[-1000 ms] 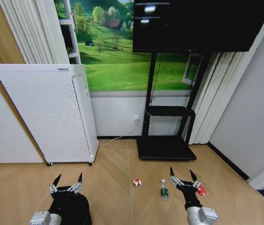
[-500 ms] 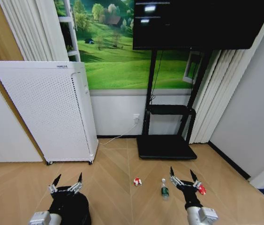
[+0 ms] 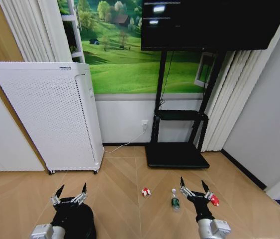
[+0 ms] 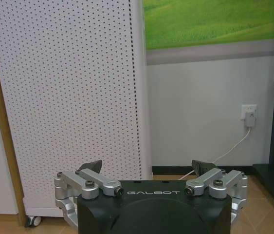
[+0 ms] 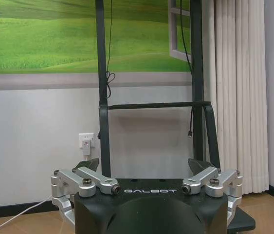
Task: Pick up the trash bin and place the garbage on the floor into it.
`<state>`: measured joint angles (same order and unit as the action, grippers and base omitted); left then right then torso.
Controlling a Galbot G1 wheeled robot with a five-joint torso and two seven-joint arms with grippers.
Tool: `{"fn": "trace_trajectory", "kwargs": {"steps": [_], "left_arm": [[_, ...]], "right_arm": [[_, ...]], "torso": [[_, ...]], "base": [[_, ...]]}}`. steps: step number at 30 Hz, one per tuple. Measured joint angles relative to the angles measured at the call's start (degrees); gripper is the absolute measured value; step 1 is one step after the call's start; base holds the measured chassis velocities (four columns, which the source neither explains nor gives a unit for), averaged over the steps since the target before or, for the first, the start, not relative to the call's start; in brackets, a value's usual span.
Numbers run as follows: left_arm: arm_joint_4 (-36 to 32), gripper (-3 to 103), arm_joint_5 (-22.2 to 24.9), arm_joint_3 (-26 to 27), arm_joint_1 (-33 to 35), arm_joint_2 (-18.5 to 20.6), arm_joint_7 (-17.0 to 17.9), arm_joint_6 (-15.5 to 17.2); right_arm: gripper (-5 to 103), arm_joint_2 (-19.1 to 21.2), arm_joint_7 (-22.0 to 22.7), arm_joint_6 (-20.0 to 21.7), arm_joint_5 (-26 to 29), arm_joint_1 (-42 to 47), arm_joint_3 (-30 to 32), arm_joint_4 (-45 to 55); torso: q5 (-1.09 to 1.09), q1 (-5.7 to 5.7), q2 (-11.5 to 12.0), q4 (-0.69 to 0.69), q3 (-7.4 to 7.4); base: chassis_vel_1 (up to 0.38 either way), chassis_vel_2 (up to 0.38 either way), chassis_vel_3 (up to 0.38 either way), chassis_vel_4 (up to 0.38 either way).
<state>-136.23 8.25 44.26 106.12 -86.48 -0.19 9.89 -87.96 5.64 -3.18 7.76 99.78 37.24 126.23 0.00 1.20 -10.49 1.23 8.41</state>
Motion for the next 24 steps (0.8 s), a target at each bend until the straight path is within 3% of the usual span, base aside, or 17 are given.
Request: {"fn": "trace_trajectory", "kwargs": {"steps": [4,6,7,11,15,16,24], "left_arm": [[-2.25,100,1.70,2.04,2.39,1.11,1.65,1.30],[-4.24,100,4.36,4.19,5.20,1.44,5.47,4.02],[-4.24,100,4.36,4.19,5.20,1.44,5.47,4.02],[-6.56,100,14.49,11.25,9.37,2.34,13.09,12.97],[-6.55,100,18.36,14.60,10.45,2.33,15.28,16.63],[-6.50,100,22.07,17.34,11.74,1.87,16.59,18.73],[-4.25,100,32.07,21.67,16.95,-0.80,19.00,21.57]], "right_arm": [[100,0.46,0.40,-0.08,0.70,-0.22,0.85,-0.84],[100,0.80,0.59,-0.03,1.58,-1.18,1.44,-1.33],[100,0.80,0.59,-0.03,1.58,-1.18,1.44,-1.33],[100,1.31,0.66,0.26,3.02,-3.75,2.10,-3.20],[100,1.67,0.69,0.30,3.61,-4.67,2.30,-3.90],[100,2.08,0.76,0.47,4.39,-5.58,2.48,-4.45],[100,4.05,1.22,1.25,6.40,-9.14,2.39,-6.88]], "torso": [[0.01,0.00,-0.04,0.01,0.03],[0.00,0.01,-0.11,0.02,0.07],[0.00,0.01,-0.11,0.02,0.07],[0.01,0.05,-0.20,-0.01,0.14],[0.00,0.07,-0.24,0.01,0.16],[0.00,0.07,-0.27,0.00,0.18],[0.02,0.10,-0.36,-0.01,0.24]], "base": [[0.000,0.000,0.000,0.000],[0.000,0.000,0.000,0.000],[0.000,0.000,0.000,0.000],[0.000,0.000,0.000,0.000],[0.000,0.000,0.000,0.000],[0.000,0.000,0.000,0.000],[0.000,0.000,0.000,0.000]]}}
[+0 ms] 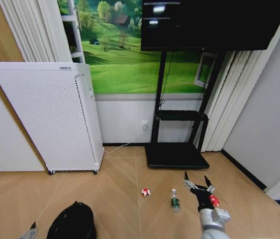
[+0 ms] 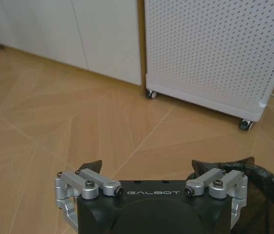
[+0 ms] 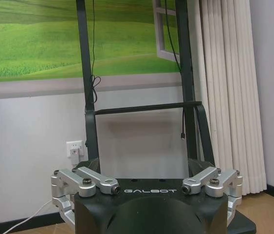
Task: Pick up the trash bin and place the garbage on the floor into it.
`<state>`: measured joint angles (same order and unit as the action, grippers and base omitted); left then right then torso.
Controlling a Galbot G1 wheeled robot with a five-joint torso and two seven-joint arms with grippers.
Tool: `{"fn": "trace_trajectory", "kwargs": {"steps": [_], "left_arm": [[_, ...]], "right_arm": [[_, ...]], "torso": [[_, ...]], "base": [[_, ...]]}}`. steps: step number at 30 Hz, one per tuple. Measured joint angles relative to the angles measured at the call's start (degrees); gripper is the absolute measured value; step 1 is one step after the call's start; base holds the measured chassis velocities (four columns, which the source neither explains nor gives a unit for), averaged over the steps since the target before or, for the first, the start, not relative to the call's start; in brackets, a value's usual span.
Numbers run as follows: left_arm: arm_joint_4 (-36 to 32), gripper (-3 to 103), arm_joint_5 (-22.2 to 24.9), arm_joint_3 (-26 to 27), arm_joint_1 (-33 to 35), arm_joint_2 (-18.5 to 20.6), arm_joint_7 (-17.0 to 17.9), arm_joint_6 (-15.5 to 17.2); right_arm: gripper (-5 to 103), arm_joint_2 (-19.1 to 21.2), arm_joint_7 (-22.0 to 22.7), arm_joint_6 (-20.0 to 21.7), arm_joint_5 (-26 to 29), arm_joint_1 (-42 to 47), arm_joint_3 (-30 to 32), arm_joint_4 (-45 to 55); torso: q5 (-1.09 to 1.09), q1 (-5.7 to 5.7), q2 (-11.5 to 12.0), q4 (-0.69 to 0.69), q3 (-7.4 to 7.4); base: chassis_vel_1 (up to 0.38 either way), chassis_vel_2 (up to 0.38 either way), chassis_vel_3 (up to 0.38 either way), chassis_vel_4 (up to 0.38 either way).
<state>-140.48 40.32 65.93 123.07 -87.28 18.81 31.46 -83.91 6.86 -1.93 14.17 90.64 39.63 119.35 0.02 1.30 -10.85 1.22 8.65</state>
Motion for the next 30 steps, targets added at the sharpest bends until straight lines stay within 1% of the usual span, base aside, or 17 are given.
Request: {"fn": "trace_trajectory", "kwargs": {"steps": [1,5,7,9,10,15,19,23,30], "left_arm": [[1.35,100,1.36,-0.36,-0.09,-0.08,0.00,-0.27],[3.96,100,2.76,-2.48,-1.66,0.09,-0.34,-0.46],[5.04,100,3.58,-4.69,-2.71,0.23,-0.31,0.54],[5.94,100,3.58,-6.95,-3.71,0.20,-0.13,1.18],[5.94,100,3.58,-6.95,-3.71,0.20,-0.13,1.18],[9.07,100,2.36,-10.44,-6.69,0.23,1.00,2.37],[9.83,100,2.05,-11.34,-7.15,0.26,1.21,2.54],[13.13,100,2.33,-12.28,-8.89,0.50,1.50,2.62],[16.76,100,3.76,-13.61,-11.23,0.60,1.88,2.78]], "right_arm": [[100,0.33,0.03,0.04,0.22,-0.45,-0.12,-0.33],[100,0.58,0.04,0.06,0.32,-0.58,-0.52,-0.59],[100,0.58,0.05,0.06,0.31,-0.34,-0.77,-0.52],[100,0.56,0.05,0.06,0.29,-0.05,-0.80,-0.19],[100,0.56,0.05,0.06,0.29,-0.05,-0.80,-0.19],[100,1.00,0.09,0.17,0.46,0.10,-0.61,0.16],[100,1.22,0.19,0.37,0.73,-0.06,-0.34,0.21],[100,1.37,0.25,0.45,1.24,0.25,-0.11,0.21],[100,1.38,0.25,0.68,1.32,1.16,-0.08,0.84]], "torso": [[-0.02,0.01,-0.01,0.00,0.01],[-0.02,0.01,-0.03,0.03,0.03],[-0.03,0.02,-0.05,0.03,0.04],[-0.02,0.02,-0.06,0.02,0.05],[-0.02,0.02,-0.06,0.02,0.05],[-0.03,0.03,-0.09,0.02,0.07],[-0.01,0.03,-0.10,0.01,0.08],[-0.01,0.04,-0.11,0.01,0.09],[-0.02,0.04,-0.13,0.01,0.10]], "base": [[0.000,0.000,0.000,0.000],[0.000,0.000,0.000,0.000],[0.000,0.000,0.000,0.000],[0.000,0.000,0.000,0.000],[0.000,0.000,0.000,0.000],[0.000,0.000,0.000,0.000],[0.000,0.000,0.000,0.000],[0.000,0.000,0.000,0.000],[0.000,0.000,0.000,0.000]]}}
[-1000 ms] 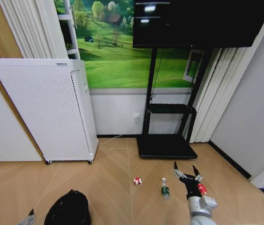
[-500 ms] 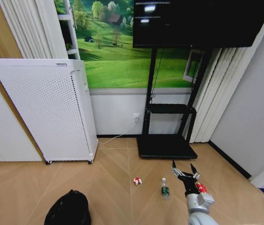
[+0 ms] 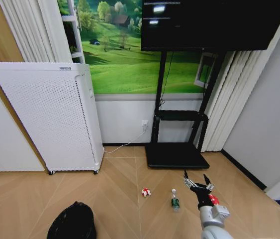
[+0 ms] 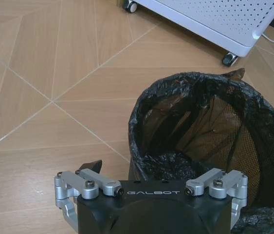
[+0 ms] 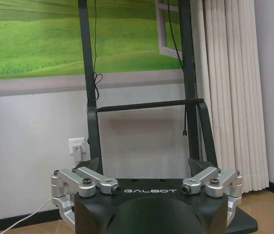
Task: Pick up the trash bin and place the garbage on the floor into it.
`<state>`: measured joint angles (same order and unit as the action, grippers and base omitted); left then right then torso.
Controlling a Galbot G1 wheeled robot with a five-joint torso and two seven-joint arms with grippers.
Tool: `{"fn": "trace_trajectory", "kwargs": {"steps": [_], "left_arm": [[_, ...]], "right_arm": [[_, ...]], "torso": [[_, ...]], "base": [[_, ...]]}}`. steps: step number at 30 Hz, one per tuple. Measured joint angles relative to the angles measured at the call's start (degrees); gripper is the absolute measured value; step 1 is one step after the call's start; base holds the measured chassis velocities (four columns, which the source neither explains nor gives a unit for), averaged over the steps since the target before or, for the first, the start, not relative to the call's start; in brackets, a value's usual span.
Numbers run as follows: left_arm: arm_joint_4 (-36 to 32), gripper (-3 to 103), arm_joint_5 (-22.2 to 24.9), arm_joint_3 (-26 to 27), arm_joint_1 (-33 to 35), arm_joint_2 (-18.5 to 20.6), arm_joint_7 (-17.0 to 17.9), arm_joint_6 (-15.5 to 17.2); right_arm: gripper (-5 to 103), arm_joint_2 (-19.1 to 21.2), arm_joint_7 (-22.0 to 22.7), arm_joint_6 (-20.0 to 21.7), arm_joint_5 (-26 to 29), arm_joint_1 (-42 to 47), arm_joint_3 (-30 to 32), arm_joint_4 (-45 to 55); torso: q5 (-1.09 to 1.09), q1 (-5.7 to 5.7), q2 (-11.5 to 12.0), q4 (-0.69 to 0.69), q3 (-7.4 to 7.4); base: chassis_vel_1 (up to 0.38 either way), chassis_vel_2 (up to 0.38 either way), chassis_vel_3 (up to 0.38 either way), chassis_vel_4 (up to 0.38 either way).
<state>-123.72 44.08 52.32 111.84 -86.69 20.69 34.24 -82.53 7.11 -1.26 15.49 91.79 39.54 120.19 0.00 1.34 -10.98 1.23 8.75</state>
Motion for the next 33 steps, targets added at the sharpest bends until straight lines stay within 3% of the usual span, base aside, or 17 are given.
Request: {"fn": "trace_trajectory", "kwargs": {"steps": [18,21,23,24,26,28,29,30,31,33], "left_arm": [[4.81,103,2.07,-1.14,-5.44,0.88,2.10,1.52],[5.64,90,2.25,-1.43,-6.35,1.08,2.67,1.57],[5.89,90,2.45,-1.51,-6.57,1.13,2.82,1.64],[6.21,79,2.65,-1.58,-6.76,1.19,3.01,1.70],[6.37,79,2.82,-1.62,-6.83,1.20,3.06,1.73],[6.76,68,3.29,-1.65,-6.87,1.11,3.15,1.81],[6.76,68,3.29,-1.65,-6.87,1.11,3.15,1.81],[6.99,57,3.72,-1.65,-6.85,1.06,3.25,1.86],[6.99,57,3.72,-1.65,-6.85,1.06,3.25,1.86],[7.25,46,4.17,-1.59,-6.74,1.02,3.44,1.91]], "right_arm": [[100,-0.17,0.08,0.46,0.80,1.61,0.76,1.54],[100,-0.14,0.08,0.46,0.87,1.83,1.03,1.74],[100,-0.14,0.08,0.46,0.87,1.90,1.09,1.78],[100,-0.14,0.08,0.46,0.89,1.94,1.17,1.86],[100,-0.14,0.08,0.46,0.91,1.97,1.21,1.92],[100,-0.18,0.08,0.46,0.93,2.07,1.27,2.01],[100,-0.18,0.08,0.46,0.93,2.07,1.27,2.01],[100,-0.19,0.09,0.46,1.09,2.08,1.29,2.02],[100,-0.19,0.09,0.46,1.09,2.08,1.29,2.02],[100,-0.16,0.22,0.58,1.67,2.09,1.40,2.14]], "torso": [[0.00,0.01,-0.03,0.00,0.02],[0.00,0.01,-0.03,0.00,0.02],[0.00,0.01,-0.03,0.00,0.02],[0.00,0.01,-0.03,0.00,0.02],[0.00,0.01,-0.03,0.00,0.02],[0.00,0.01,-0.03,0.00,0.02],[0.00,0.01,-0.03,0.00,0.02],[0.00,0.01,-0.03,0.00,0.02],[0.00,0.01,-0.03,0.00,0.02],[0.00,0.01,-0.03,0.00,0.02]], "base": [[0.000,0.000,0.000,0.000],[0.000,0.000,0.000,0.000],[0.000,0.000,0.000,0.000],[0.000,0.000,0.000,0.000],[0.000,0.000,0.000,0.000],[0.000,0.000,0.000,0.000],[0.000,0.000,0.000,0.000],[0.000,0.000,0.000,0.000],[0.000,0.000,0.000,0.000],[0.000,0.000,0.000,0.000]]}}
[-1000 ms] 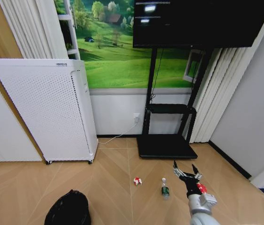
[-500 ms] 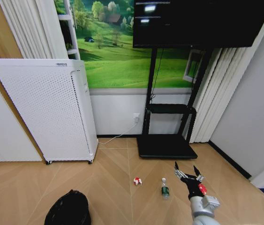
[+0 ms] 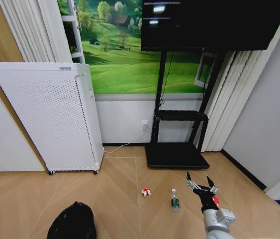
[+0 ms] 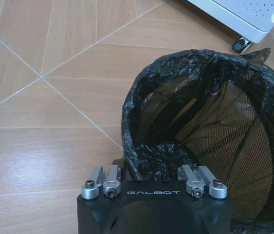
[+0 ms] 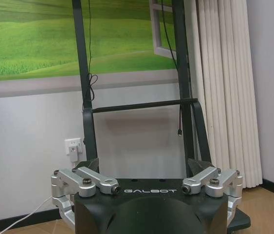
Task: Pick up the trash bin and place the garbage on the floor into it.
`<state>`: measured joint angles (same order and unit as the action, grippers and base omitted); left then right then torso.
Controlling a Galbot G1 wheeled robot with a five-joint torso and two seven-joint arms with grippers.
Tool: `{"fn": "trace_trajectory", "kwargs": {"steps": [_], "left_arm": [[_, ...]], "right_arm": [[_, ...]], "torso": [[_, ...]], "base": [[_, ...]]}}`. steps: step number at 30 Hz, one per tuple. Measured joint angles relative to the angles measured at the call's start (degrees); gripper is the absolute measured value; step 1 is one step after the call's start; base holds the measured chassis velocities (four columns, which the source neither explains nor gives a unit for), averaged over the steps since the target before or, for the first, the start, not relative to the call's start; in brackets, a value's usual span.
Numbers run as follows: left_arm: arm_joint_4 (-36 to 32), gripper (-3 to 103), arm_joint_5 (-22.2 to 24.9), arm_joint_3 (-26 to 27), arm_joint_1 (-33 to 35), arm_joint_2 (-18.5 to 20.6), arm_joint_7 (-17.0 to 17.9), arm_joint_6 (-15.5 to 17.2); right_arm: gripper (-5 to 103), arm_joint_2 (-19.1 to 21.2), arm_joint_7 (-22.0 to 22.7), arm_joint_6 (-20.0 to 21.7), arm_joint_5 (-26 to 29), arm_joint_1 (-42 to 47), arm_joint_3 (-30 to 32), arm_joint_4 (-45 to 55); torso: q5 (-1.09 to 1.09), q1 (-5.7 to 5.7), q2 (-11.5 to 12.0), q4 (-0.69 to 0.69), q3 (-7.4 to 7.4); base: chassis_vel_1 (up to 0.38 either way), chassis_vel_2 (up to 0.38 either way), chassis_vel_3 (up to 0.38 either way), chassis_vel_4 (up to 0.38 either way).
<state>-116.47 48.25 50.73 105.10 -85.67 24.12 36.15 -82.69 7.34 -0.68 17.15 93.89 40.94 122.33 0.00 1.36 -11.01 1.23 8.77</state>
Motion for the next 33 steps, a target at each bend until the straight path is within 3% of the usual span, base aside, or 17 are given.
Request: {"fn": "trace_trajectory", "kwargs": {"steps": [3,5,13,33], "left_arm": [[0.07,41,0.30,0.05,0.06,0.00,0.08,0.04],[0.07,30,0.57,0.07,0.07,-0.02,0.26,0.10],[-0.27,6,0.88,0.06,0.34,-0.06,0.51,0.34],[-0.09,6,1.14,0.53,0.56,-0.16,0.54,-0.35]], "right_arm": [[100,0.03,0.10,0.09,0.43,0.10,0.08,0.10],[100,-0.03,0.21,0.13,0.72,0.31,0.25,0.18],[100,-0.42,0.48,0.30,1.30,0.70,0.37,0.52],[100,-0.33,0.62,0.30,1.38,0.87,0.46,0.59]], "torso": [[0.00,0.00,0.00,0.00,0.00],[0.00,0.00,0.00,0.00,0.00],[0.00,0.00,0.00,0.02,0.00],[0.00,0.00,0.00,0.00,0.00]], "base": [[0.000,0.000,0.000,0.000],[0.000,0.000,0.000,0.000],[0.000,0.000,0.000,0.000],[0.000,0.000,0.000,0.000]]}}
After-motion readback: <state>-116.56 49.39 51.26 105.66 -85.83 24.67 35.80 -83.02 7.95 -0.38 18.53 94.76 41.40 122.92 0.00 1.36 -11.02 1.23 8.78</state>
